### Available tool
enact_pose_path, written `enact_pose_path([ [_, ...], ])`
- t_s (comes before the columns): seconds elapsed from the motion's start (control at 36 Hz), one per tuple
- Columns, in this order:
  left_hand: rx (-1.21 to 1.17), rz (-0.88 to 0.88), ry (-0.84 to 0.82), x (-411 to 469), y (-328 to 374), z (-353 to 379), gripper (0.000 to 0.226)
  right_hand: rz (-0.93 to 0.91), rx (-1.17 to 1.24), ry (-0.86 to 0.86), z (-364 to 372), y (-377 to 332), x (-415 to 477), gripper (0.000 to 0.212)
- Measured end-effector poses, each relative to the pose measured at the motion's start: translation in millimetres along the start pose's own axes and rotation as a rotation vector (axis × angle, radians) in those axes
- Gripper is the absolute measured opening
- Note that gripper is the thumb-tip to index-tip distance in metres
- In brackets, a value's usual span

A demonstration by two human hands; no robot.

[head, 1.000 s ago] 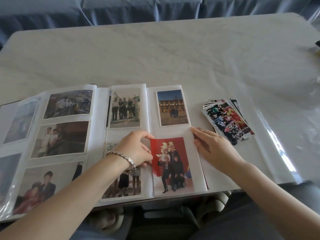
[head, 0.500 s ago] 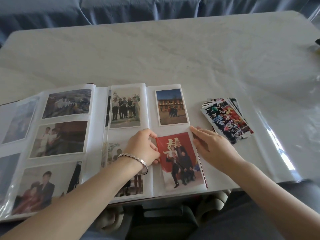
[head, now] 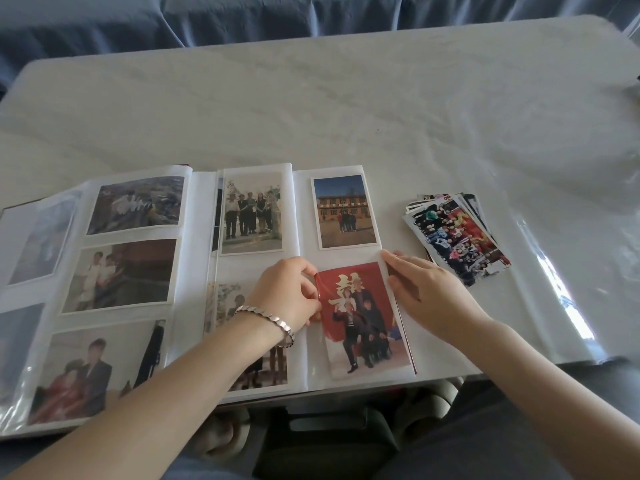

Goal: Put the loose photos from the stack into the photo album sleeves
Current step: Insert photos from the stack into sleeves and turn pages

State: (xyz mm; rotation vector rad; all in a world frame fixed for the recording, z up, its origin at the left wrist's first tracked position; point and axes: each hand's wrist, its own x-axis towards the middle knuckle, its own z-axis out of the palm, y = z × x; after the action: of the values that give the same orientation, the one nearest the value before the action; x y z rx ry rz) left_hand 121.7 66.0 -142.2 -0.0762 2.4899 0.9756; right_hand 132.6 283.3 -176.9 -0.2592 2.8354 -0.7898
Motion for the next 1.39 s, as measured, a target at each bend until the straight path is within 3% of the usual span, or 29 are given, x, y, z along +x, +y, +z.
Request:
enact_pose_path([
  [0.14,-0.007,-0.002,-0.001,1.8,0.0,-2.7,0.031,-0.002,0.008,0.004,0.3,-0.5,-0.1,0.045],
  [0.28,-0.144,-0.048,0.103,-7.1,-4.8,6.9,0.016,-0.001,0.002,0.007,0.9,-0.7,-0.7,0.045],
  [0.44,-0.271,-0.142,-0.005,-11.3,-4.1,5.7,0.018,0.003,0.016,-0.001,1.0,-0.1,-0.4,0.045],
  [0.89,-0.255,-0.155,-0.137,-13.1,-6.7,3.6,0.017,0.009,0.022,0.004,2.1,0.8,-1.1,0.045],
  [1.17,-0.196,-0.144,-0.121,-13.9,-2.2,10.1,0.016,0.025,0.005,-0.012,1.7,0.2,-0.7,0.045],
  [1.39,-0.080,-0.016,-0.104,-22.1,-0.9,8.8,0.009,0.070,-0.058,-0.083,-1.0,-8.4,-0.5,0.049],
])
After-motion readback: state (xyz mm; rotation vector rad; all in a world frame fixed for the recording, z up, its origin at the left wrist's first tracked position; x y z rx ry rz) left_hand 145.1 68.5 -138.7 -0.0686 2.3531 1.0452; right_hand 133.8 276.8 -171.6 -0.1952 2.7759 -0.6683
